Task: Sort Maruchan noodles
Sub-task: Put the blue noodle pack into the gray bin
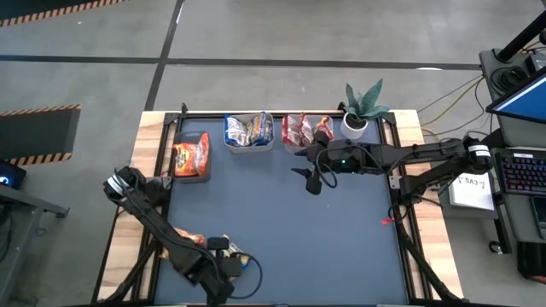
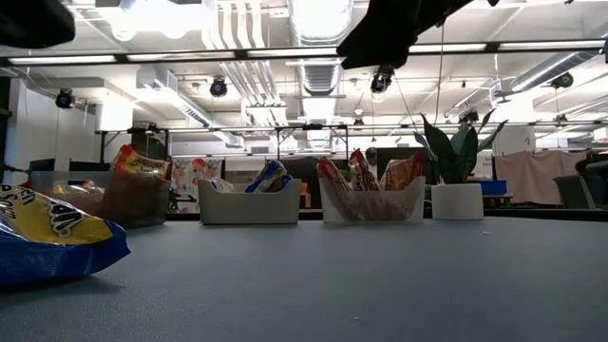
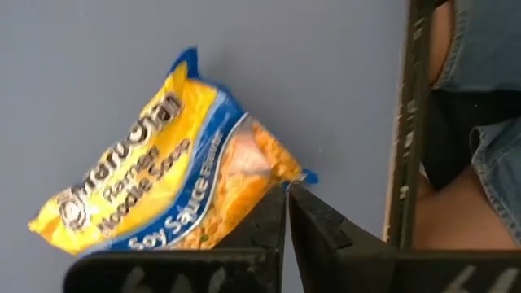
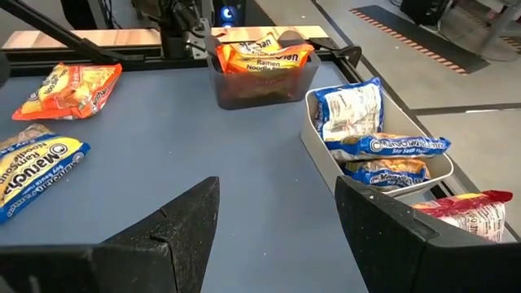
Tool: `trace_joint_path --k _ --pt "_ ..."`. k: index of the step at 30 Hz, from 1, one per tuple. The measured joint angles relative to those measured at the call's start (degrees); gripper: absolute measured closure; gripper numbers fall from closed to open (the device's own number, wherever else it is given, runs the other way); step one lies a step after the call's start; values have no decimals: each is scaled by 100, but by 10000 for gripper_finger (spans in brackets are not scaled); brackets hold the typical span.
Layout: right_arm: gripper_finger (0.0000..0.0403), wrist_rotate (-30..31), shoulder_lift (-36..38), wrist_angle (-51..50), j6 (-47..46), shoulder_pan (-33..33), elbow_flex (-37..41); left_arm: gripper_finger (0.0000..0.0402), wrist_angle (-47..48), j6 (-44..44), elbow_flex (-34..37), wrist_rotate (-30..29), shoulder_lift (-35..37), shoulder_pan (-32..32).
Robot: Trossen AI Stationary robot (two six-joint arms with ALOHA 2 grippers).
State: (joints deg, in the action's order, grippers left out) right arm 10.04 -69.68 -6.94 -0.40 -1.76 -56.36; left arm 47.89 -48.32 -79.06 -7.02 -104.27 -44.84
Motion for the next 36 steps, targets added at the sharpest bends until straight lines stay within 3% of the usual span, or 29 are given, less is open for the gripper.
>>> trace_joint_path --k 11,18,30,36 --pt "170 0 -12 -2 -58 0 112 401 -424 -76 653 103 -4 60" --pt "170 0 -12 -11 -134 0 146 401 -559 276 948 -639 4 144" --pt "170 -92 -14 -5 -514 2 202 402 -70 1437 983 -2674 197 415" --pt "170 -552 -14 -8 -808 67 316 402 316 1325 979 -2626 595 420"
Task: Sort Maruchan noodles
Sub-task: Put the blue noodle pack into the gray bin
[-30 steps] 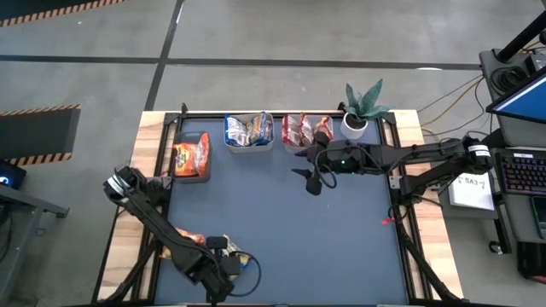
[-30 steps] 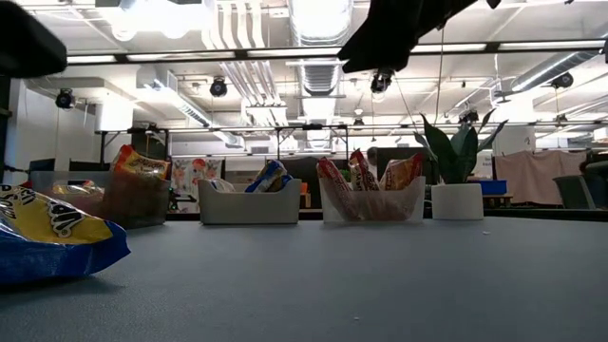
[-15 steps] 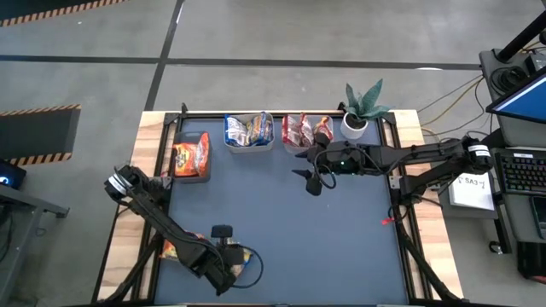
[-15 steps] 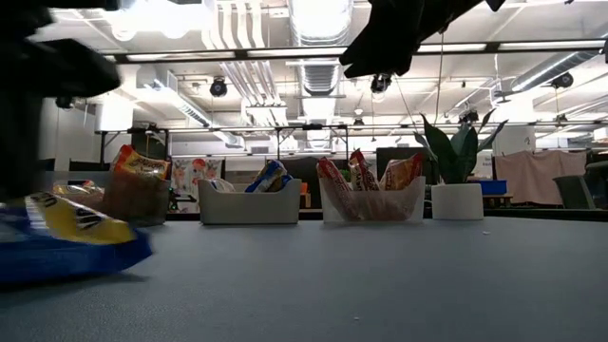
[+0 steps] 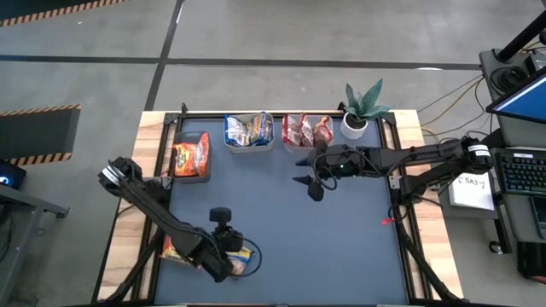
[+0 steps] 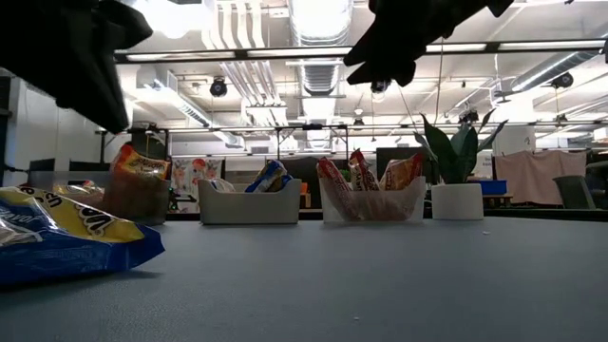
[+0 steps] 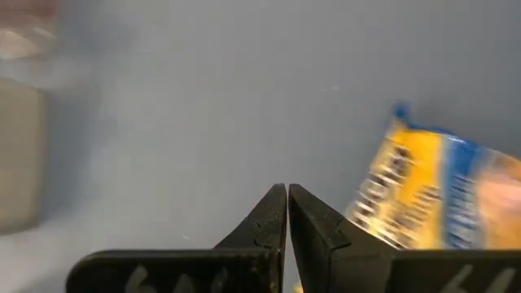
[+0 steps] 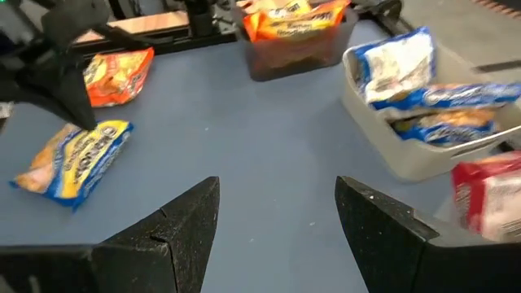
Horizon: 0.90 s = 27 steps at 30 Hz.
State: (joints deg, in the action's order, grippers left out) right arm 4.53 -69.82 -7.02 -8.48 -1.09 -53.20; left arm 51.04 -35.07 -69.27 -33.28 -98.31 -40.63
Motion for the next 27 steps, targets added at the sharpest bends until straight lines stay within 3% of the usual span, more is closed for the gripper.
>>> trace_joint_path --k 5,10,14,17,21,23,27 --pt "170 -10 0 3 -201 205 103 402 -192 -203 34 1017 138 -33" --pt "170 -9 -2 8 -311 471 203 401 -1210 -207 391 1993 78 -180" --pt "170 -9 -1 48 -396 635 295 401 -1784 -513 868 2243 78 -218" --pt "170 -4 -2 54 -480 687 325 401 -1800 -645 1132 1849 76 -207" --pt "170 -1 -2 67 -524 698 348 401 -1312 -751 1284 176 73 18" --pt "170 1 -2 194 -528 698 351 401 -1237 -610 1276 -317 164 189" --pt "170 5 -2 419 -780 698 351 401 -1188 -98 1274 -415 572 398"
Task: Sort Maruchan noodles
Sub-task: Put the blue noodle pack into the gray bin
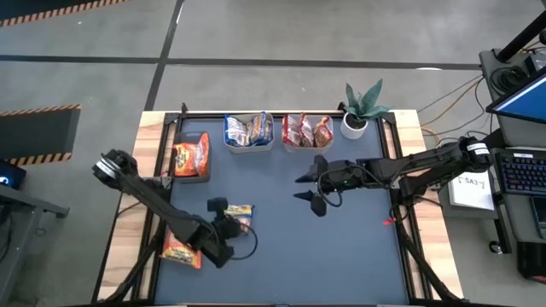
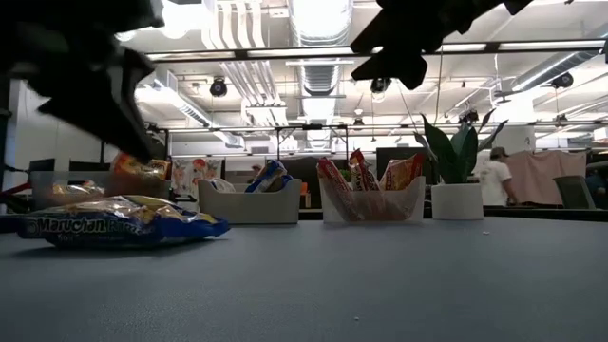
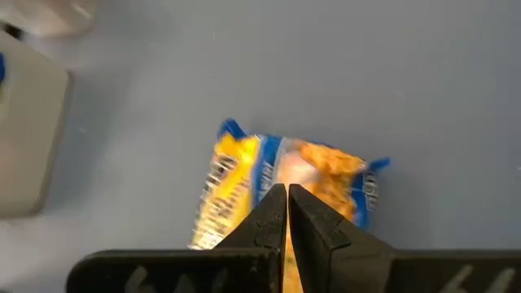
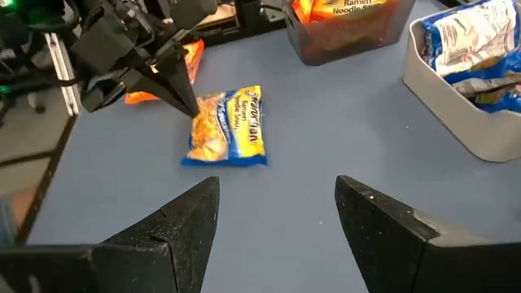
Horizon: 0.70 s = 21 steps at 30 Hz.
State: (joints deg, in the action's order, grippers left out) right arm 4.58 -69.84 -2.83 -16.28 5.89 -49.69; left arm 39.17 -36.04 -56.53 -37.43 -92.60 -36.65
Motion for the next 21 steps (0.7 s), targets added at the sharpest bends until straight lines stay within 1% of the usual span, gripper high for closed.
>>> trace_joint_path --k 3,6,9,11,15,18,21 --pt "170 2 -86 119 -141 -2 0 401 19 299 8 23 343 17" --pt "170 2 -315 348 -351 -15 1 401 29 361 86 439 684 -82" --pt "172 -6 -661 680 -496 -36 0 401 -4 191 382 831 994 -139" --pt "176 -15 -926 772 -552 -68 -51 401 -30 -67 683 939 1168 -150" --pt "187 -83 -1516 813 -631 -185 -408 401 -482 -572 1379 964 1469 -168" --pt "199 -206 -1982 812 -624 -254 -780 401 -928 -661 1805 1062 1579 -170" --pt "216 -304 -2442 776 -620 -314 -1220 401 -1209 -717 2029 1152 1613 -172"
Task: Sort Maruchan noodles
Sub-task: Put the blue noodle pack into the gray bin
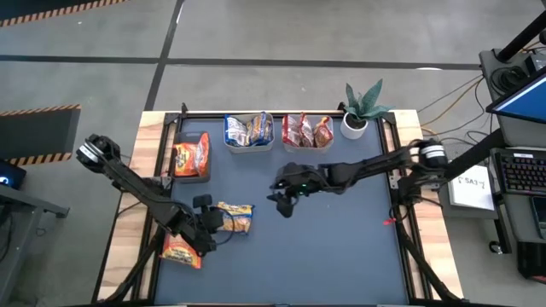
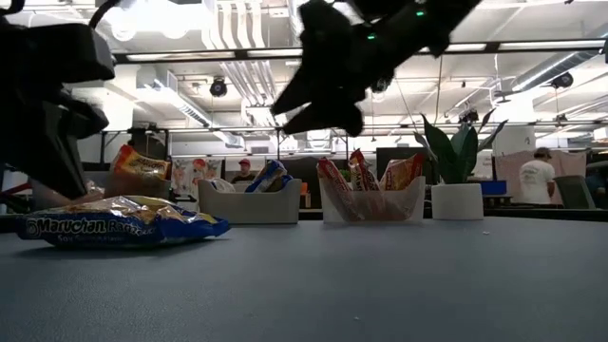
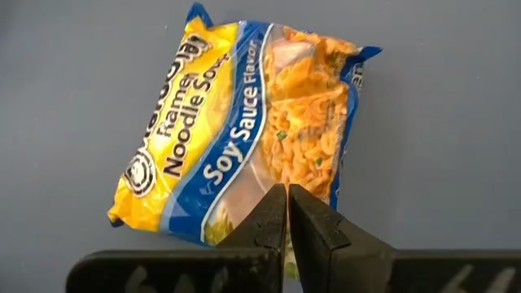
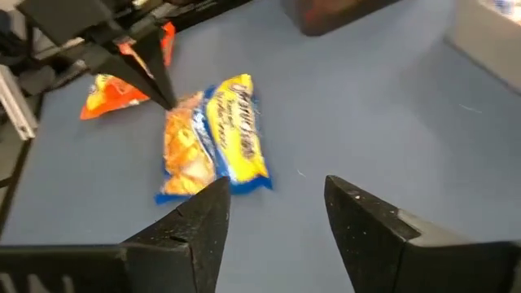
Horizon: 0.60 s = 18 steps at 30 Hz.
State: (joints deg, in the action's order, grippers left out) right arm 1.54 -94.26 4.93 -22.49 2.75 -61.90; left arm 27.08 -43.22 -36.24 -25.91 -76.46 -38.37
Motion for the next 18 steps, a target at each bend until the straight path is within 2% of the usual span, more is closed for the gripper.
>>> trace_joint_path --k 8,18 --pt "266 -638 -1087 -11 218 -43 -1180 401 -36 -132 73 57 -11 -19" --pt "302 -666 -2027 -13 298 -27 -1886 401 -54 -324 141 76 -16 -82"
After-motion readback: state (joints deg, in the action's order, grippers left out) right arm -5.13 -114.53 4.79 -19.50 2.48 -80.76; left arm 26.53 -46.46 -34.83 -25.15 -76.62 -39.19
